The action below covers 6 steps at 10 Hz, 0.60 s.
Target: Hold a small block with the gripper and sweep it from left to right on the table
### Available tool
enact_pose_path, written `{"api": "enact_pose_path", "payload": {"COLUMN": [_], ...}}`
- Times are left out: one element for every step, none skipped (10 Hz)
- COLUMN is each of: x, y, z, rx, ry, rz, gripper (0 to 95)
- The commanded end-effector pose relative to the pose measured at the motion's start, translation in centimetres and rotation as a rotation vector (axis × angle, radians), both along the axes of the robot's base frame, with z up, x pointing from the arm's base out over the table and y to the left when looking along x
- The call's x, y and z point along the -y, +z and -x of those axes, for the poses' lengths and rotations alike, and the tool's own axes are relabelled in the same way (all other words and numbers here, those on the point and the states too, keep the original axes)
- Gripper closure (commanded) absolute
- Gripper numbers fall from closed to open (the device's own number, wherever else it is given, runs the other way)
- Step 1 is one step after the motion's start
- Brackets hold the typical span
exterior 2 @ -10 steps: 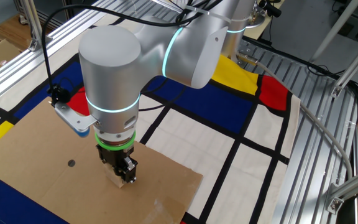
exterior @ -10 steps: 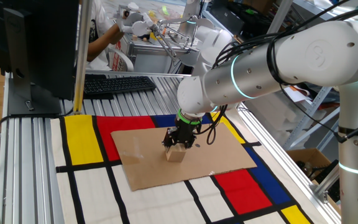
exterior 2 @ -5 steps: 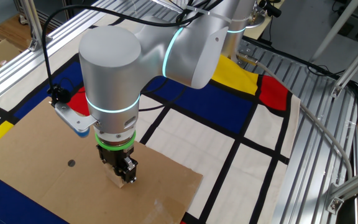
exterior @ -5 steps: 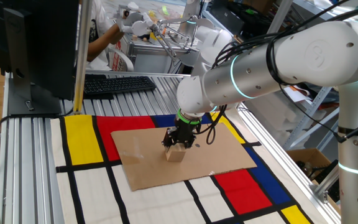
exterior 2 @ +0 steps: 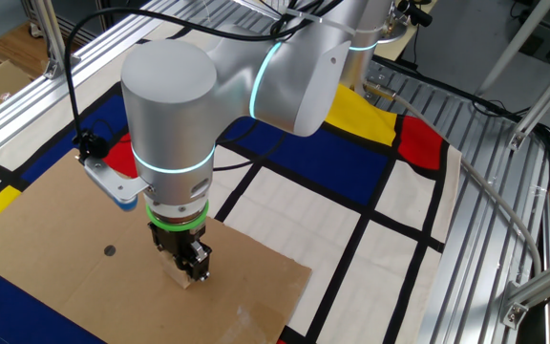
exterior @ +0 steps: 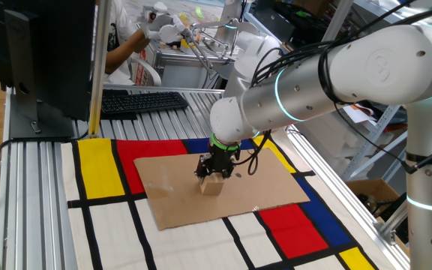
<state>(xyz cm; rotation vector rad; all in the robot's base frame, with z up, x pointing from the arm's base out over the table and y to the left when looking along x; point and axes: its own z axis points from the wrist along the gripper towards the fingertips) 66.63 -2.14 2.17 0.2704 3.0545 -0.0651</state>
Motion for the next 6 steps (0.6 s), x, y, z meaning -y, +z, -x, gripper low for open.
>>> {"api": "enact_pose_path", "payload": {"x": [-0.05,-0.05,-0.05,-0.04,-0.03,-0.03], "y": [-0.04,-0.04,-0.04,-0.01,0.02,0.03], "z": [-0.16,-0.17,-0.17,-0.16,-0.15,-0.14], "rx": [0.002,0.002,-0.004,-0.003,0.001,-0.001], "ry": [-0.001,0.000,0.001,-0.001,-0.003,-0.002], "rz": [-0.010,-0.010,-0.021,-0.031,-0.044,-0.039], "gripper": [95.0,95.0,95.0,95.0,95.0,95.0]}}
